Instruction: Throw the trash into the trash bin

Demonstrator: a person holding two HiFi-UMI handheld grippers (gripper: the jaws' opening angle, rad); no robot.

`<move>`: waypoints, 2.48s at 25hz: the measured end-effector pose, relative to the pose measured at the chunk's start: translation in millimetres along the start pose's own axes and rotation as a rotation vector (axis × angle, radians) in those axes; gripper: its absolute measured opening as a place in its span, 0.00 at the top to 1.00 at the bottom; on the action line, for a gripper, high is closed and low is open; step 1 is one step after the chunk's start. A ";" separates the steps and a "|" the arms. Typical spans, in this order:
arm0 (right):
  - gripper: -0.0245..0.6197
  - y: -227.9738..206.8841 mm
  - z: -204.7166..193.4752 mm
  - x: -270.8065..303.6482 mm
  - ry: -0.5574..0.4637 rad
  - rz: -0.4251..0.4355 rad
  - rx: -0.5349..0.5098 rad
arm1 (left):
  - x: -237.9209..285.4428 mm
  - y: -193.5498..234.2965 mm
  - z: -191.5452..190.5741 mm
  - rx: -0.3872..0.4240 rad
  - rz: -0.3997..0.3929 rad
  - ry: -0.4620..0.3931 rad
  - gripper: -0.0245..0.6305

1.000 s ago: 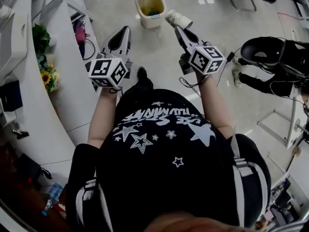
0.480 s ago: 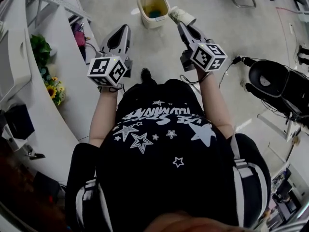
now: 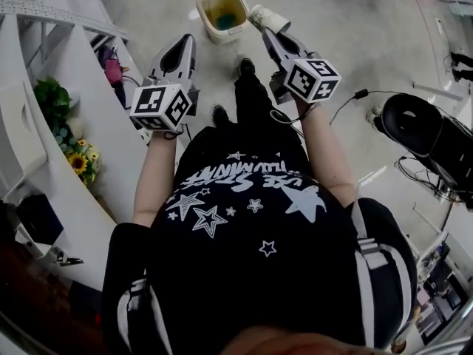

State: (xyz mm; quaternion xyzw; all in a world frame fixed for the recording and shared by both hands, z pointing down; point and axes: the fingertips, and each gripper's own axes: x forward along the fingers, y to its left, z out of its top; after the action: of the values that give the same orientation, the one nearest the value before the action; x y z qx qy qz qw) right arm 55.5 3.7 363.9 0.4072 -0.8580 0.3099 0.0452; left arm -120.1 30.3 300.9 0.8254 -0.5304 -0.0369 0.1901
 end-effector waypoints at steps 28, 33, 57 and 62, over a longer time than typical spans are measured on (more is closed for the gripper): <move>0.94 -134.1 -23.8 165.4 0.340 0.112 -0.020 | 194.5 64.5 -87.6 0.052 0.137 0.263 0.95; 0.94 -160.0 -59.5 199.7 0.371 0.052 -0.028 | 224.8 90.4 -122.2 0.037 0.094 0.293 0.95; 0.94 -216.2 -170.5 278.3 0.466 -0.079 0.009 | 257.0 169.6 -251.0 -0.102 0.106 0.414 0.95; 0.94 -216.1 -184.3 286.8 0.491 -0.061 0.027 | 257.2 167.5 -257.5 -0.116 0.100 0.421 0.95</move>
State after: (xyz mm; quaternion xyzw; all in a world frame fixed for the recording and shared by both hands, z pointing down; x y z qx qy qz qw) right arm -10.2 -186.8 713.6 0.3460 -0.8044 0.4095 0.2561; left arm -84.9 -188.9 634.4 0.7754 -0.5161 0.1150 0.3452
